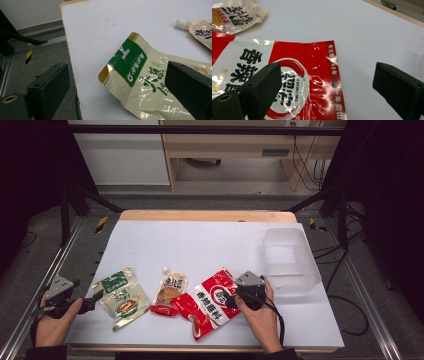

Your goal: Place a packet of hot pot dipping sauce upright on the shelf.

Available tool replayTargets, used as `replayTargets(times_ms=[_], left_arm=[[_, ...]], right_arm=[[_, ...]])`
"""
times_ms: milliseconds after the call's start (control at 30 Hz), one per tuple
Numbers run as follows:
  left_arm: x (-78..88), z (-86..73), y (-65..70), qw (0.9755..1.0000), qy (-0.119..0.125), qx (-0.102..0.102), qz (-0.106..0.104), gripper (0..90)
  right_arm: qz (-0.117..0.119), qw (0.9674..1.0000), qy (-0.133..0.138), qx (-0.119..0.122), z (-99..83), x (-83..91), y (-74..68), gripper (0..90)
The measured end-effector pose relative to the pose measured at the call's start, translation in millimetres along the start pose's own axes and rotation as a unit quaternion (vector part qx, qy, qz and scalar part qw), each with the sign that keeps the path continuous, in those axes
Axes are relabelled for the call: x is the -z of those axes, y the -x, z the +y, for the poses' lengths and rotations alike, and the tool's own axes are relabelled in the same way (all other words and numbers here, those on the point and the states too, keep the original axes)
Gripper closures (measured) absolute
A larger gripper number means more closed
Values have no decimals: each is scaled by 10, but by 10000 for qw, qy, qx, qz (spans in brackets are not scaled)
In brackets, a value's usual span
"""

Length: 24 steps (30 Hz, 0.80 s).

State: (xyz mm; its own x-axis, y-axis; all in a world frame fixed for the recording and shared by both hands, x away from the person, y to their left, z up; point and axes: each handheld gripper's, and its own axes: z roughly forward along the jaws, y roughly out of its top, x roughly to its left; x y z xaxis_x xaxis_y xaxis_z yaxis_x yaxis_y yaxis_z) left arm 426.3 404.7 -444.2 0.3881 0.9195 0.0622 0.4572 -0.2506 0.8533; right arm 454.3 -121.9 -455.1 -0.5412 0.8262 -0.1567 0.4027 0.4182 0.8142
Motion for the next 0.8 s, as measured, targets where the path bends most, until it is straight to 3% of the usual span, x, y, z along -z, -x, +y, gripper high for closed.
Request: replayTargets(times_ms=[200, 467, 633, 800], left_arm=[[18, 0, -21, 9999, 131, 75, -14, 51], [-33, -34, -48, 9998, -11, 189, -49, 48], [-122, -85, -84, 9993, -266, 245, -26, 52], [-199, -112, -93, 9984, -517, 187, -149, 71]], right_arm=[[-107, 9999, 52, 39, -5, 20, 7, 90], [-141, 9998, 115, -44, -34, 89, 51, 87], [-160, 9998, 96, -75, -42, 89, 76, 87], [-140, 9999, 36, -60, -42, 63, 71, 87]])
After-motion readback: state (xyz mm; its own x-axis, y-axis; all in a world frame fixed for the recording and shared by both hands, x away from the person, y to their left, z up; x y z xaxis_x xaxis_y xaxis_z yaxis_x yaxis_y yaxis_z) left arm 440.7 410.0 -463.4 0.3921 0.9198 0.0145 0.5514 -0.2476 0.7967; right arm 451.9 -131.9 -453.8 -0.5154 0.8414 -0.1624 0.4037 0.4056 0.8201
